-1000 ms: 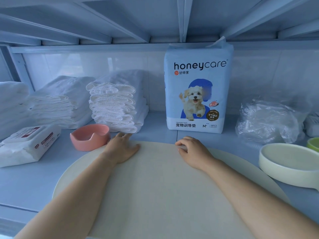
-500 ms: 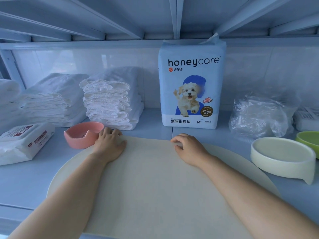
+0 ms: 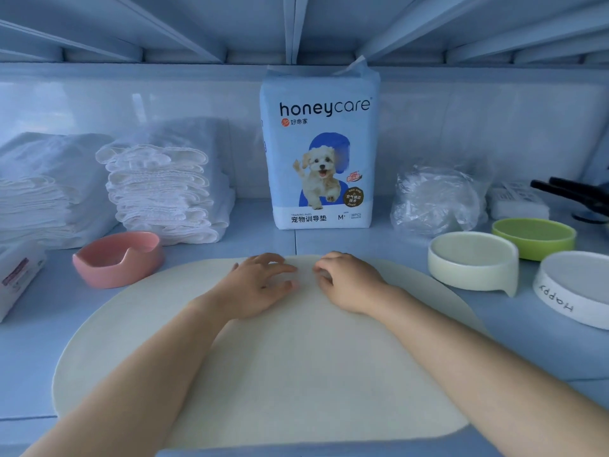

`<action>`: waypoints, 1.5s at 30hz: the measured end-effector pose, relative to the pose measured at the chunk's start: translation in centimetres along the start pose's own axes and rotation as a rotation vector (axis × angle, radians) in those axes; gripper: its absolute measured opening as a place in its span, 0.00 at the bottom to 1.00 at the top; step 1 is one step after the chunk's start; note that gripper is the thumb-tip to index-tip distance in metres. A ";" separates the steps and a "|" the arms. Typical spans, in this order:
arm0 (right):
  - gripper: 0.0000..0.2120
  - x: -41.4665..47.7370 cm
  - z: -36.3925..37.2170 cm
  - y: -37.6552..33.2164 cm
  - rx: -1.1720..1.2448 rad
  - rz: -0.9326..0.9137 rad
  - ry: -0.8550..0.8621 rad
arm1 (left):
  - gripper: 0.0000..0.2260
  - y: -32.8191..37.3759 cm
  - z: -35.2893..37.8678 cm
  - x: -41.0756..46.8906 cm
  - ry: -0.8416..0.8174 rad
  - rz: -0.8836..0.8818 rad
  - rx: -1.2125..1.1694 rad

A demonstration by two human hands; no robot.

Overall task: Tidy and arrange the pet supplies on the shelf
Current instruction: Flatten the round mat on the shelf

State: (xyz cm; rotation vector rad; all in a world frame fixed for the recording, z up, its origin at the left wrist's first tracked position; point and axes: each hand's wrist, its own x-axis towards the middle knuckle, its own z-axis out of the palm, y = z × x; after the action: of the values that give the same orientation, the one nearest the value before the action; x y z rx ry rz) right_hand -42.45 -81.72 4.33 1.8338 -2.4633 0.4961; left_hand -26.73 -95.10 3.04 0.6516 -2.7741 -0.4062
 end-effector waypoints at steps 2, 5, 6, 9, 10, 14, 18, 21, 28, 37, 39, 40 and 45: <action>0.14 -1.5 -0.4 0.2 -0.027 0.051 -0.034 | 0.21 0.1 0.1 -0.4 -0.117 -0.035 0.045; 0.18 -3.3 -0.7 0.3 -0.048 0.122 -0.069 | 0.31 0.5 -0.1 -0.7 -0.239 -0.062 0.144; 0.20 -3.7 -0.6 0.3 -0.044 0.139 -0.094 | 0.33 0.6 -0.1 -0.8 -0.263 -0.061 0.173; 0.29 -4.4 -0.2 0.1 -0.046 0.191 -0.226 | 0.35 0.6 -0.2 -0.8 -0.284 -0.064 0.213; 0.30 -4.4 0.0 0.0 -0.058 0.202 -0.258 | 0.36 0.6 -0.2 -0.8 -0.283 -0.067 0.218; 0.29 -4.3 0.2 0.2 -0.069 0.195 -0.263 | 0.37 0.4 -0.3 -0.5 -0.274 -0.088 0.228; 0.27 -4.7 0.2 0.2 -0.027 0.174 -0.170 | 0.36 0.6 -0.2 -0.7 -0.233 -0.098 0.216; 0.22 -5.9 0.2 0.2 0.095 0.173 -0.022 | 0.31 1.5 -0.3 -1.4 -0.168 -0.128 0.235; 0.15 -10.4 -1.1 1.2 0.098 0.200 0.092 | 0.21 6.5 1.2 -2.3 -0.057 -0.112 0.121; 0.15 -11.4 -1.7 3.2 0.242 0.185 0.092 | 0.29 7.7 1.0 -1.3 -0.169 -0.155 0.158; 0.15 -11.9 -2.5 4.5 0.210 0.187 0.134 | 0.26 8.3 1.0 -1.0 -0.126 -0.182 0.135; 0.16 -12.2 -3.1 5.2 0.190 0.182 0.149 | 0.24 8.7 1.0 -0.8 -0.089 -0.184 0.118; 0.16 -14.3 -5.7 9.2 0.158 0.156 0.202 | 0.13 13.4 2.0 1.2 -0.046 -0.026 0.136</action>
State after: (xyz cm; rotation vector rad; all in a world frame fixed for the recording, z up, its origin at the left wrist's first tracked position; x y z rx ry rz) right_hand -47.62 -64.54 4.55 1.5549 -2.5019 0.8612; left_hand -33.67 -83.76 5.74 0.7187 -2.8584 -0.2414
